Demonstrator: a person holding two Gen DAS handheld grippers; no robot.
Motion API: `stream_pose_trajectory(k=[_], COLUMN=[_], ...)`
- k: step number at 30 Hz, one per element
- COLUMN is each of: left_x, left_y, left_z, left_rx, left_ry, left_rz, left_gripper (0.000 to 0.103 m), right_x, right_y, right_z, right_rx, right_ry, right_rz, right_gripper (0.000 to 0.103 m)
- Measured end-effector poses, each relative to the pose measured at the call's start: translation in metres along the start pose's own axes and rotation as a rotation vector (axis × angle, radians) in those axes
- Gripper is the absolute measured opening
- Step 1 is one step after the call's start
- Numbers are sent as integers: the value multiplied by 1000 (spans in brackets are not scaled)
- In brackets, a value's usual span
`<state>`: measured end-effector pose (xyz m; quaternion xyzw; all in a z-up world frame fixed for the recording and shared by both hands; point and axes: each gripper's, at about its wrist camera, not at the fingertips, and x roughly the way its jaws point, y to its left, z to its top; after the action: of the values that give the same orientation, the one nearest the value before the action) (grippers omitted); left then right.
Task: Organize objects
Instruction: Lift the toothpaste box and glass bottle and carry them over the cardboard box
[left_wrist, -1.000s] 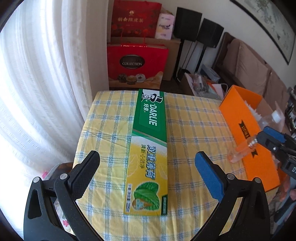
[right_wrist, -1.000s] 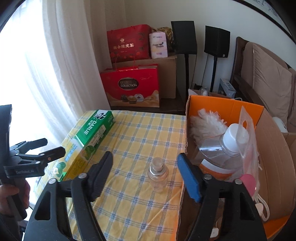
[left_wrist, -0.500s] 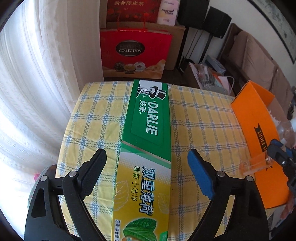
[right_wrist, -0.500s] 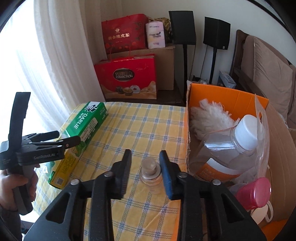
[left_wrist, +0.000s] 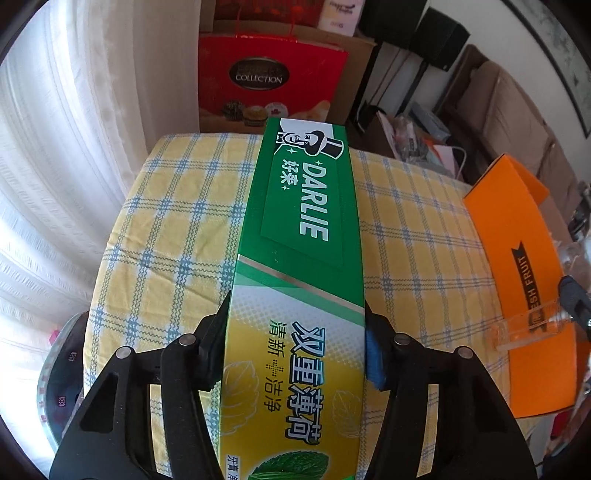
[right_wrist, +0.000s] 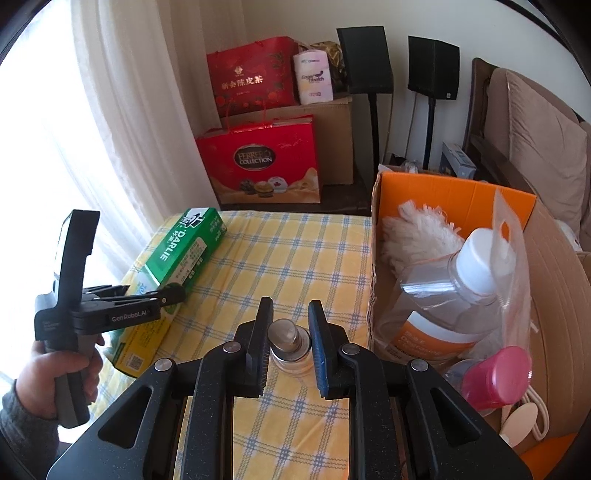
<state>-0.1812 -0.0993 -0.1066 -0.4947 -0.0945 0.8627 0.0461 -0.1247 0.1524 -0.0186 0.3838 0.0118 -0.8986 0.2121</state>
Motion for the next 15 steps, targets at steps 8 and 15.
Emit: stream_pose_trajectory(k=[8,15], left_x=[-53,-107], left_y=[-20,-62], left_z=[5,11], left_rx=[20,84], left_ry=[-82,-158], left_rz=[-84,-170], left_gripper=[55,55], right_x=[-33,-76], right_y=[3,-1], right_z=[11,20], right_rx=[6,9], right_ry=[-42,-82], right_rz=[55,92], right_gripper=[19,19])
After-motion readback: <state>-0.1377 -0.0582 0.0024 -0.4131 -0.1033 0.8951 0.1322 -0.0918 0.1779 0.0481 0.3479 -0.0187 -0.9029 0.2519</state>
